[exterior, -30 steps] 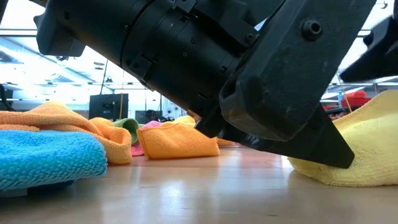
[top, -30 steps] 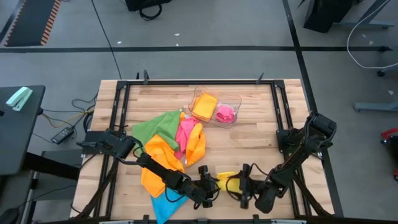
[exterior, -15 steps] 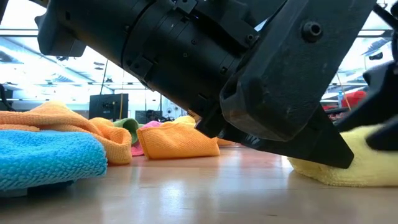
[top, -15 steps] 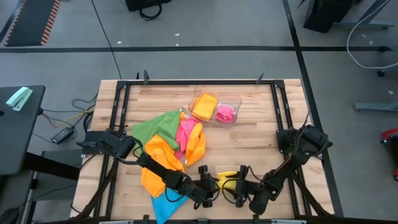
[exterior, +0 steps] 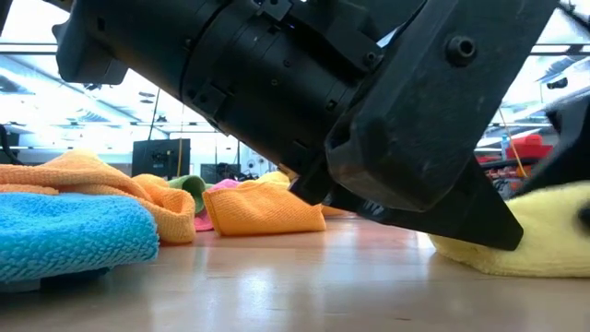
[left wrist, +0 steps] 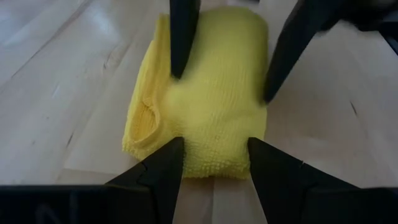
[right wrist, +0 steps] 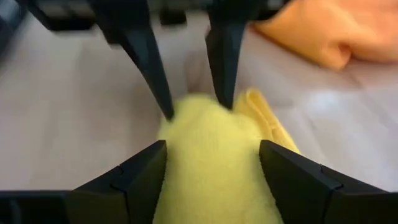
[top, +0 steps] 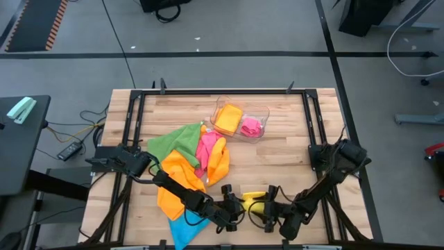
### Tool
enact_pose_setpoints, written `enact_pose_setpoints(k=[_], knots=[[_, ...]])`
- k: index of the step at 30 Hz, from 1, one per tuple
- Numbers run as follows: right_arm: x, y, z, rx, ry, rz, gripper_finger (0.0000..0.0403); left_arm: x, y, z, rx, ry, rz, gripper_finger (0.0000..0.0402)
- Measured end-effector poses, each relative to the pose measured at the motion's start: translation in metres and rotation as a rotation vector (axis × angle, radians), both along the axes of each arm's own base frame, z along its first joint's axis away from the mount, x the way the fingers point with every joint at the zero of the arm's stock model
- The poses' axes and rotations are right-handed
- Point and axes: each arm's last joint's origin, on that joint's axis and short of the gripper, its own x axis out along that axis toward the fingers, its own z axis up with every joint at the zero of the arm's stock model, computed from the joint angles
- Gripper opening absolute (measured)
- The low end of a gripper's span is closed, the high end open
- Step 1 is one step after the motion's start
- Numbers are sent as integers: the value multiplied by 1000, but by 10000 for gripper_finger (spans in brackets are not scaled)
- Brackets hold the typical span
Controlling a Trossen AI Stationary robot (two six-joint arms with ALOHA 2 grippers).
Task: Fold microfiber towels
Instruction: Fold the yellow microfiber cloth
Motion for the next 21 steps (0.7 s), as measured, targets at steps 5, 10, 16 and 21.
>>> enact_pose_setpoints(k=[5, 10, 16, 21], knots=[[1, 0, 21, 35, -46, 0, 266, 0, 0, 0, 0, 0, 0, 190], [0, -1, 22, 42, -48, -13, 266, 0, 0, 0, 1, 1, 0, 190], [-1, -14, 15, 130, -16, -163, 266, 0, 0, 0, 0, 0, 0, 190], [1, -23, 12, 225, 37, -244, 266, 0, 0, 0, -1, 0, 1, 186]])
